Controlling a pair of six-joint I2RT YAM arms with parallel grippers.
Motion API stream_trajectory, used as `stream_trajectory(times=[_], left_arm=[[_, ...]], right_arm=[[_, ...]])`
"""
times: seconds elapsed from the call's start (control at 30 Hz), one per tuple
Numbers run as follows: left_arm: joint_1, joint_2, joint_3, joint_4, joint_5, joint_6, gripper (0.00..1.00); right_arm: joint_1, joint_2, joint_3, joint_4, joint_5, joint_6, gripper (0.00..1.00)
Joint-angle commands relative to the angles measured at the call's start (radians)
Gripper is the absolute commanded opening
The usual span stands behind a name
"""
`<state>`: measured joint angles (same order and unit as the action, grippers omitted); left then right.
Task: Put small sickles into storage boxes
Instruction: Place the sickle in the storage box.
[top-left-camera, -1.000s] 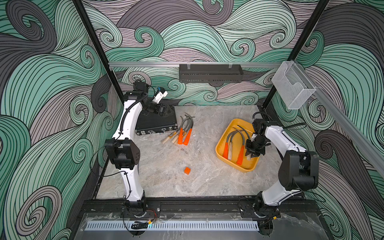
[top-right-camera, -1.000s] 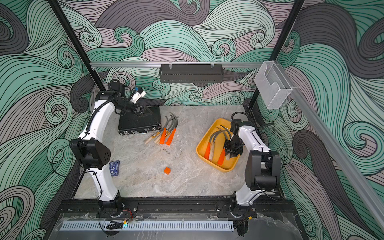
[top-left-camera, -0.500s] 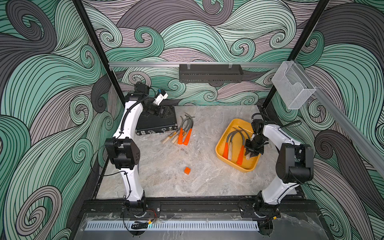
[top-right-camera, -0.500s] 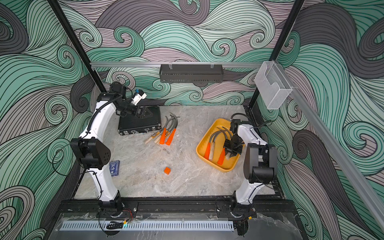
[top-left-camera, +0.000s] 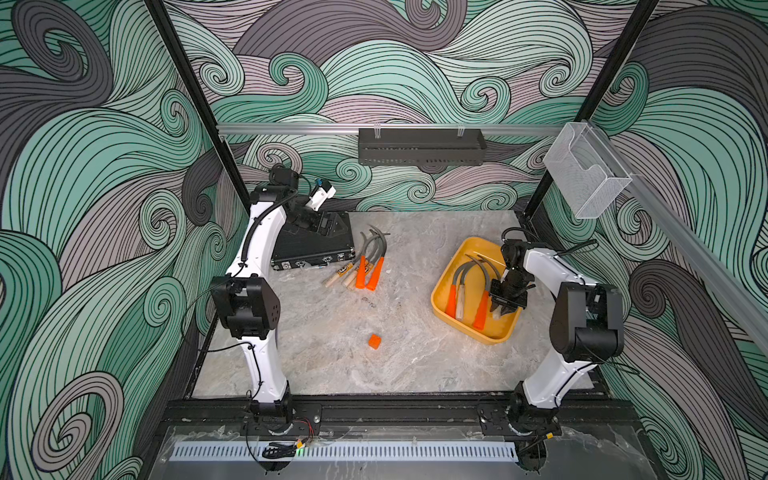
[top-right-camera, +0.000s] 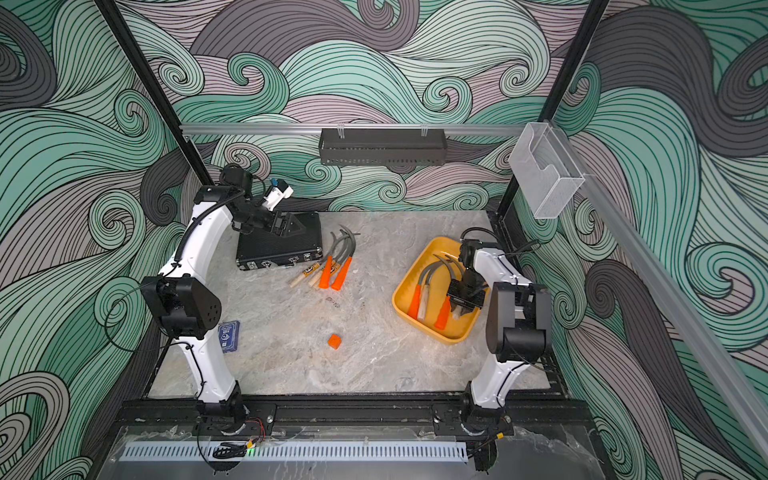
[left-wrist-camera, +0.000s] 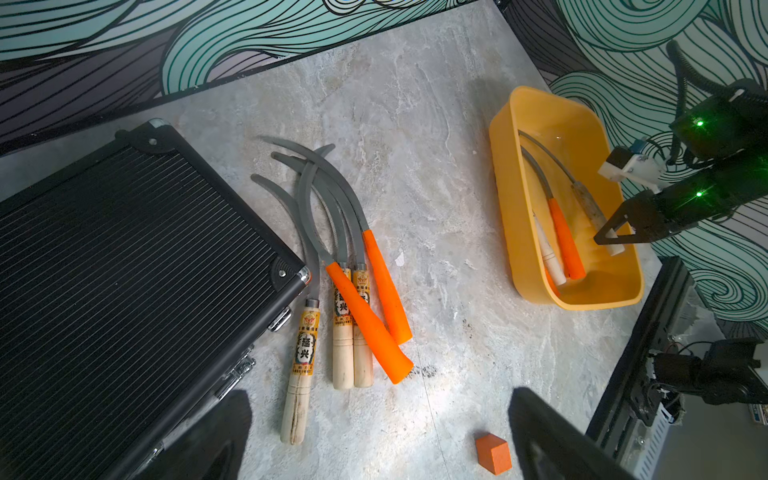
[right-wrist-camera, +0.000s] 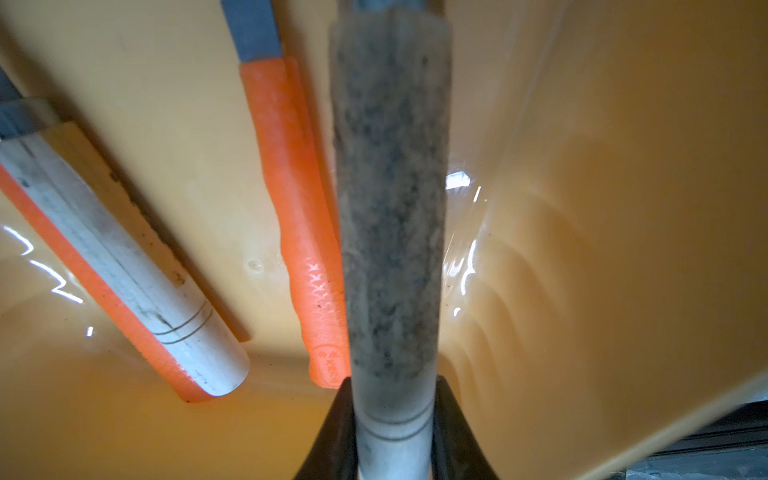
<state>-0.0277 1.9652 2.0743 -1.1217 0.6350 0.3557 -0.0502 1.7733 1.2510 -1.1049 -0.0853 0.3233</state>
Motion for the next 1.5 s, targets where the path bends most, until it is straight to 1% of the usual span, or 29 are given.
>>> stream_trajectory(times=[0.0, 0.37, 0.67, 0.93, 1.23, 1.47], left_arm=[[0.008, -0.040, -0.005, 0.007, -0.001, 0.002, 0.97], [0.008, -0.048, -0.015, 0.004, -0.005, 0.016, 0.97], [0.008, -0.061, -0.042, 0.015, -0.026, 0.017, 0.97], [0.007, -0.060, -0.050, 0.021, -0.026, 0.018, 0.97], [0.011, -0.062, -0.059, 0.015, -0.033, 0.025, 0.97], [0.011, -0.063, -0.060, 0.014, -0.063, 0.026, 0.98]], right_arm=[[-0.007, 0.022, 0.021, -0.002, 0.027, -0.009, 0.00], [-0.008, 0.051, 0.012, 0.015, 0.039, -0.018, 0.00], [-0.008, 0.069, -0.005, 0.024, 0.052, -0.031, 0.07], [-0.006, 0.086, -0.017, 0.030, 0.036, -0.032, 0.14], [-0.005, 0.101, -0.041, 0.052, 0.030, -0.009, 0.22], [-0.003, 0.115, -0.021, 0.053, 0.032, 0.008, 0.27]])
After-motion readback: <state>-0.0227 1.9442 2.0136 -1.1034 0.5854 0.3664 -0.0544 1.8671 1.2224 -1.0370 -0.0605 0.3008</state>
